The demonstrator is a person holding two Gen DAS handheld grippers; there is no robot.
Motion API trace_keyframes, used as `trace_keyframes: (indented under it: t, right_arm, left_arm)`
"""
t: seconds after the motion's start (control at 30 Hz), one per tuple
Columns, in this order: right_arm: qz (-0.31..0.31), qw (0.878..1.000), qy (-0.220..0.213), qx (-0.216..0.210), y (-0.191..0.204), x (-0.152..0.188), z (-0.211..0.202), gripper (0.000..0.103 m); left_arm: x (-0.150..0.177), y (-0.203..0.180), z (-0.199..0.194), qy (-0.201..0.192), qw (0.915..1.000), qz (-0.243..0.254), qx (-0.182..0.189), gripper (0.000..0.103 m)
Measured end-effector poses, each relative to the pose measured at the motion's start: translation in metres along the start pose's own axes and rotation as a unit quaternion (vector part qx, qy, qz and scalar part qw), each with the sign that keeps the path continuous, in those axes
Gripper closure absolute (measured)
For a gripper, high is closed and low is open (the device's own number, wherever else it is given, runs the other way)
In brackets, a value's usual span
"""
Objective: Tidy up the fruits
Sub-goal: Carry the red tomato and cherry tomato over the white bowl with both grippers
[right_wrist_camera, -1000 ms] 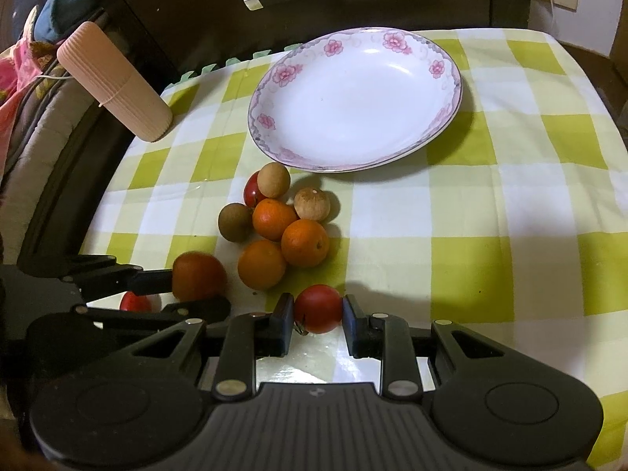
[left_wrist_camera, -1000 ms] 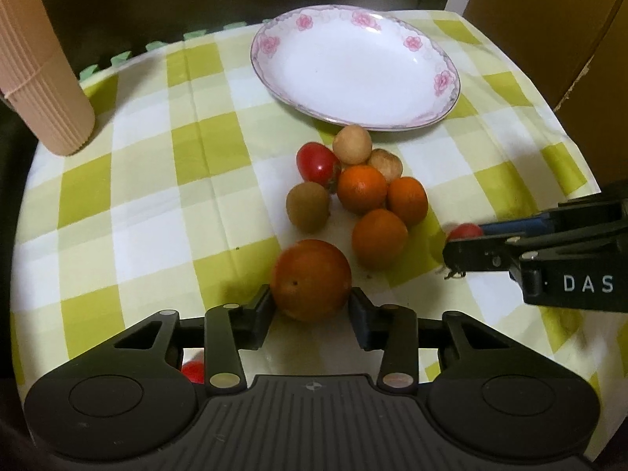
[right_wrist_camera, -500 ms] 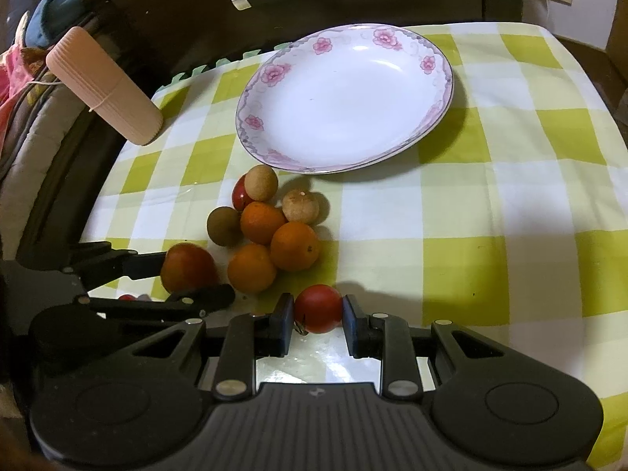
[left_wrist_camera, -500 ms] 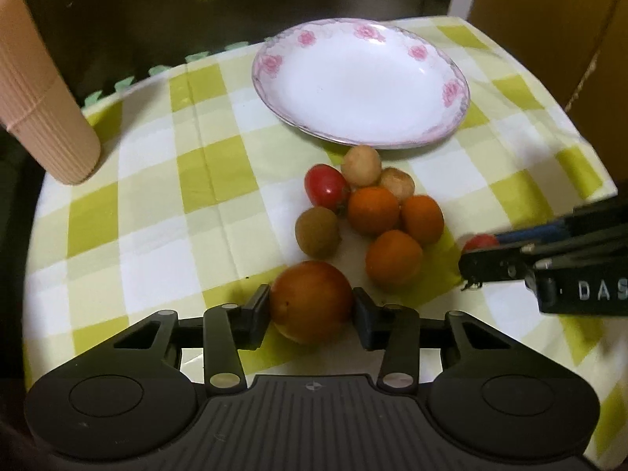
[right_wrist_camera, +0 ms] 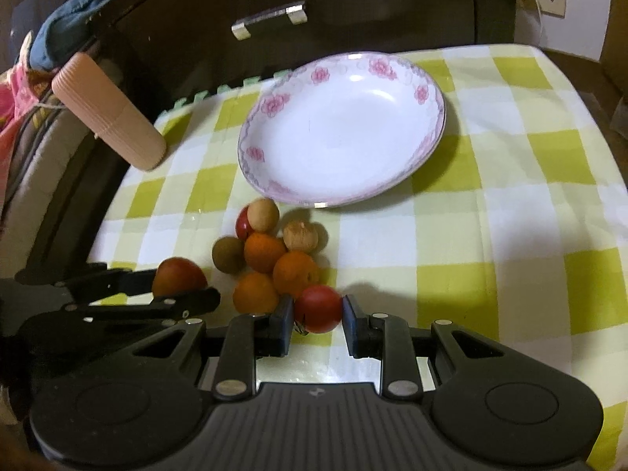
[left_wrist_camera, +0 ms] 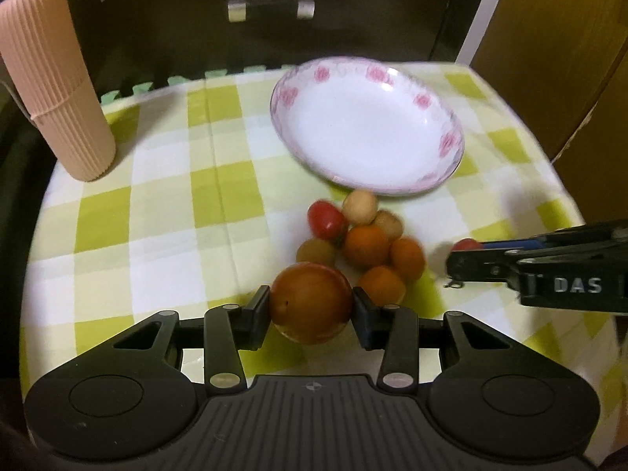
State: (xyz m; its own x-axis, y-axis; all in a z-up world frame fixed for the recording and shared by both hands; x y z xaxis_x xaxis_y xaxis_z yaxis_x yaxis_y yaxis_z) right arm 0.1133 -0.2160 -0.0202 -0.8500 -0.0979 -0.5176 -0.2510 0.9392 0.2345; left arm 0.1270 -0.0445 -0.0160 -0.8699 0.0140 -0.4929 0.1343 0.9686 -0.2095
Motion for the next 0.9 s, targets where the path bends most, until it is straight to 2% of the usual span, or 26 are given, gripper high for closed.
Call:
trace_keyframes:
  t: [0.13,0.37,0.6,0.9]
  right_arm:
    - [0.003,1.0,-0.018,0.004,-0.005,-0.013,-0.006,0.078]
    - [0.006,0.998,-0.058,0.024,-0.015,-0.048,-0.011,0.078]
    - [0.013,0.997,-0.053,0.048,-0.035,-0.065,0.014,0.078]
    - [0.009,0.997,-0.058,0.052,-0.043,-0.074,0.031,0.077]
  left_arm:
    - [-0.016,-0.009,-0.004,-0.02,0.9997,-0.002,0.011,0.053]
    - [-0.053,-0.031,0.017,-0.038,0.9991,0.01,0.014,0.053]
    - [-0.065,-0.037,0.04,-0.04,0.999,0.021,-0.001,0.052]
    - [-0.073,-0.036,0.048,-0.056,0.9975,0.034,-0.025,0.052]
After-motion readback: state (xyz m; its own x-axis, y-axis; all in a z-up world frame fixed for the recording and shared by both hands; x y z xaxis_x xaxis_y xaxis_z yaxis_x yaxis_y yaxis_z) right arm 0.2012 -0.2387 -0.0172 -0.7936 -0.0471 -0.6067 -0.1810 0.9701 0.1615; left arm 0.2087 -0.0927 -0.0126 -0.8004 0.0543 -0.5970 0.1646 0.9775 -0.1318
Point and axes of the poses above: each gripper's, at about its wrist camera, not at the fingertips, and z roughly the way its jaws point, y to its left, x to its underside, the point moved 1 cm from there along z, roughly the way its jaws point, and after that the axes turned 11 degrees about -z, right-handed, at the moved point
